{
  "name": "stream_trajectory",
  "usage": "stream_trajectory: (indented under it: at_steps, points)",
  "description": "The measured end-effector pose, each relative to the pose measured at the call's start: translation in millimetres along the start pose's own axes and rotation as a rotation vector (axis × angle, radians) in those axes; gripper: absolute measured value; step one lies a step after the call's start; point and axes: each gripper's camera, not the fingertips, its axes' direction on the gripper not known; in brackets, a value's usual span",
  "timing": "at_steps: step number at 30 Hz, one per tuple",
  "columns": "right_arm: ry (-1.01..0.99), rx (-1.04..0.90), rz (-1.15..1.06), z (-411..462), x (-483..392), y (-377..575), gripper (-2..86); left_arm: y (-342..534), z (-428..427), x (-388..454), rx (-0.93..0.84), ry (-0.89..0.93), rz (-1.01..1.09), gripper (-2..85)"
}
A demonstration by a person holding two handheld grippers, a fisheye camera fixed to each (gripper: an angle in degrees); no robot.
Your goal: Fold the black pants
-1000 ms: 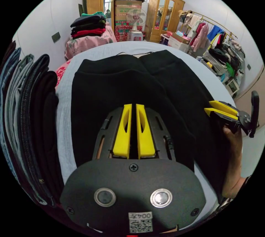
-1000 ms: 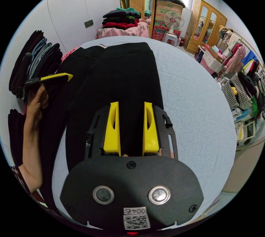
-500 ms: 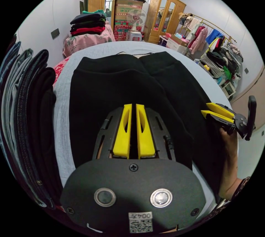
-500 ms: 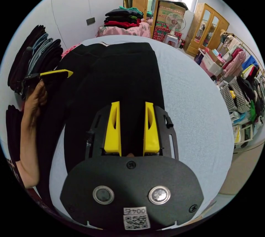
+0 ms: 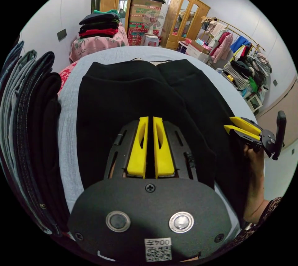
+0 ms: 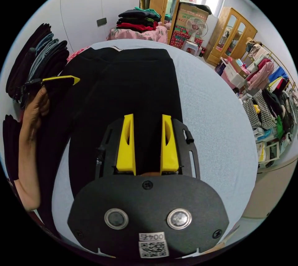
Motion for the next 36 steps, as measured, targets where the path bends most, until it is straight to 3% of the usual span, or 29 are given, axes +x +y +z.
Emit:
stream_trajectory:
  at_steps: [8,21,29,36]
  points:
    - [-0.082,-0.002,0.041,16,14,25,12.8,-7,3,0,-0.002,0.008,-0.004,3.0]
    - [0.053,0.014,-0.066,44,-4,72,11.0,-14,3,6,-0.001,0.020,-0.010,2.9]
    - [-0.184,0.003,0.028,78,62,104,10.9,-18,1,13,-0.001,0.018,-0.010,2.8]
    - [-0.224,-0.037,-0.028,99,91,126,11.9,-21,-2,20,-0.002,0.012,-0.008,2.9]
